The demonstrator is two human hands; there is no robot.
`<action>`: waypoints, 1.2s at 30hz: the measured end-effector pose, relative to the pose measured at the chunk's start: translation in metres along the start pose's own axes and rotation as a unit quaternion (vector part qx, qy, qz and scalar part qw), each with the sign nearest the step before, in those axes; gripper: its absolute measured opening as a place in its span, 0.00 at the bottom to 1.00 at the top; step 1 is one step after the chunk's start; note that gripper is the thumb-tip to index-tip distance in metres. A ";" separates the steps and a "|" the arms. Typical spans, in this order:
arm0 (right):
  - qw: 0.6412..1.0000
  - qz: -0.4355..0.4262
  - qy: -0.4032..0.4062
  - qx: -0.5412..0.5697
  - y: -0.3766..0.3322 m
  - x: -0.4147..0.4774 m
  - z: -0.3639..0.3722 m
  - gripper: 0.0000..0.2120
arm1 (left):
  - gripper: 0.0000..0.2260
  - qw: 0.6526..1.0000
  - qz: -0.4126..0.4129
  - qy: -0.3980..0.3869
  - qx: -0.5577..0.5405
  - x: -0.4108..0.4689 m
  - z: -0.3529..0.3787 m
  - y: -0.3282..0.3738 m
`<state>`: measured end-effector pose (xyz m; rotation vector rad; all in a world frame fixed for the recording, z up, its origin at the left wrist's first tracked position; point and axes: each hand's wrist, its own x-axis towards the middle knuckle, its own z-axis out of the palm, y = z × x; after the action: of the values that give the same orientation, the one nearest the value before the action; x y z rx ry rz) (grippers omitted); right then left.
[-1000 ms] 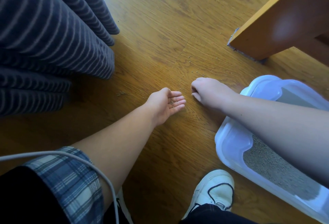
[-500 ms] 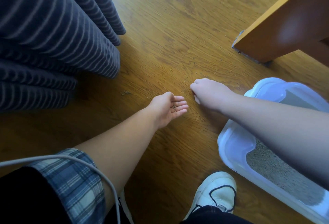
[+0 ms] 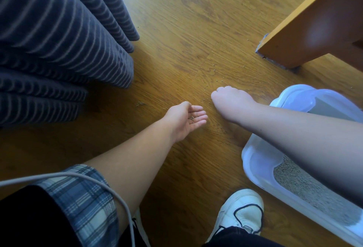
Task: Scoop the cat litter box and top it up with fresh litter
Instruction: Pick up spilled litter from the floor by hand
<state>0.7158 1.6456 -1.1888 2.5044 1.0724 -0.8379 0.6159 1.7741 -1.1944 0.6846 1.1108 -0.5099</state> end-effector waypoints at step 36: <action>0.968 -0.080 0.084 0.224 0.006 0.024 0.015 0.02 | 0.15 0.999 -0.009 -0.006 -0.040 0.008 -0.011 0.003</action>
<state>0.7277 1.6479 -1.2158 2.9337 1.2739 -1.0262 0.6141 1.7839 -1.2039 0.6011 1.1206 -0.4816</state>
